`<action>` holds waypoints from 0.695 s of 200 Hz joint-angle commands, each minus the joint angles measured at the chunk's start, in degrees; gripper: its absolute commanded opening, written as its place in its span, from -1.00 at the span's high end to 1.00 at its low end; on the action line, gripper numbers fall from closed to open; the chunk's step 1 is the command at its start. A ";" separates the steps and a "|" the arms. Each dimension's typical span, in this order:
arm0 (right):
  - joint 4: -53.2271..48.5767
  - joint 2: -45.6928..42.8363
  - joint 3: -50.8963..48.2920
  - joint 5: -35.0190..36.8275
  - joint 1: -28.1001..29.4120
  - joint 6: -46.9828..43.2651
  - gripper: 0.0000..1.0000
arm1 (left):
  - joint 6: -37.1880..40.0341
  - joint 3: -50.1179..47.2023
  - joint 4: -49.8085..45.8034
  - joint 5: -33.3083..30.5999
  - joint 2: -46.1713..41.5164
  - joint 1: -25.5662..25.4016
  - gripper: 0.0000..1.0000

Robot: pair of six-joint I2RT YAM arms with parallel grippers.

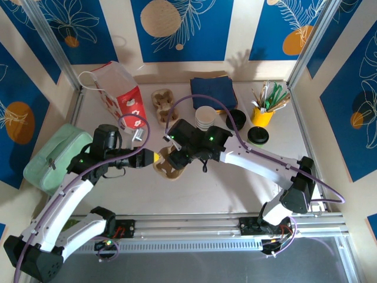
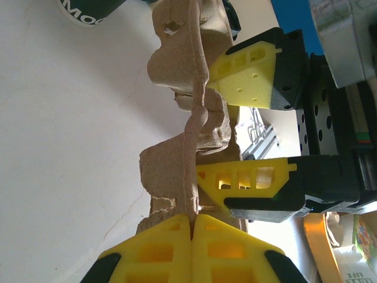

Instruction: Pack the takeout coffee

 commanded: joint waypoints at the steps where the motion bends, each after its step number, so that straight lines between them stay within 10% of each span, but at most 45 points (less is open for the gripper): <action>1: 0.55 0.41 2.05 0.23 0.41 0.88 -0.23 | -0.03 -0.81 1.74 1.92 -0.53 0.54 1.00; 139: 1.00 0.80 1.35 -0.83 -0.39 1.02 0.01 | -1.28 -1.35 3.17 2.29 -1.34 0.55 1.00</action>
